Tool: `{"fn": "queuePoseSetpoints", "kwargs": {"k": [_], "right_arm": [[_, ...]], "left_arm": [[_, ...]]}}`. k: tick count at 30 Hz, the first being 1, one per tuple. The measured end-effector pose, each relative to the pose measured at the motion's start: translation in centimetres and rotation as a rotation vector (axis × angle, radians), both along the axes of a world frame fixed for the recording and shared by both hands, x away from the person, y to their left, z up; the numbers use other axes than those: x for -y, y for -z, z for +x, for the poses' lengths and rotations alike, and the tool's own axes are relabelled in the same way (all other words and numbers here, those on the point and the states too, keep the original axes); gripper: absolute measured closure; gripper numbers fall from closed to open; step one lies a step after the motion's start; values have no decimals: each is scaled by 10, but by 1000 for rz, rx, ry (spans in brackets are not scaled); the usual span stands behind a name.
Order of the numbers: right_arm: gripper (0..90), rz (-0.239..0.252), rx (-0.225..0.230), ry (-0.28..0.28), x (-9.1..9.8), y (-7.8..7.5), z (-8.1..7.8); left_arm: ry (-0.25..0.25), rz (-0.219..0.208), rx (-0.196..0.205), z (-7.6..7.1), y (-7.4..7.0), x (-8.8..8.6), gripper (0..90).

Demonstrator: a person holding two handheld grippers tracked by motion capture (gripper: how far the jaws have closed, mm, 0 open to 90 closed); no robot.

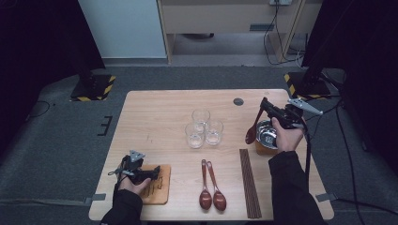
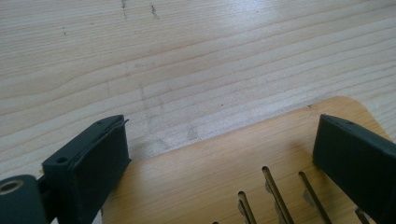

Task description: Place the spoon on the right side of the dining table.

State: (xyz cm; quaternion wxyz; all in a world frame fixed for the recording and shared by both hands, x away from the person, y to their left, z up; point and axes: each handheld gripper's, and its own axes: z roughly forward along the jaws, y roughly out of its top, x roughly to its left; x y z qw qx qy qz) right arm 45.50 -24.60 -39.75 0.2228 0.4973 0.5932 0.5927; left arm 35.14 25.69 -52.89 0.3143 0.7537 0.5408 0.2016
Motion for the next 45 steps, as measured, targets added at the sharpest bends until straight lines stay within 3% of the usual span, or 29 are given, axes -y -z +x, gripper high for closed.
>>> {"fn": "queuePoseSetpoints", "kwargs": {"k": [45], "right_arm": [[841,-4,-28,151,42,6,17]], "left_arm": [[1,-1,-2,0,0,0,21]]}}
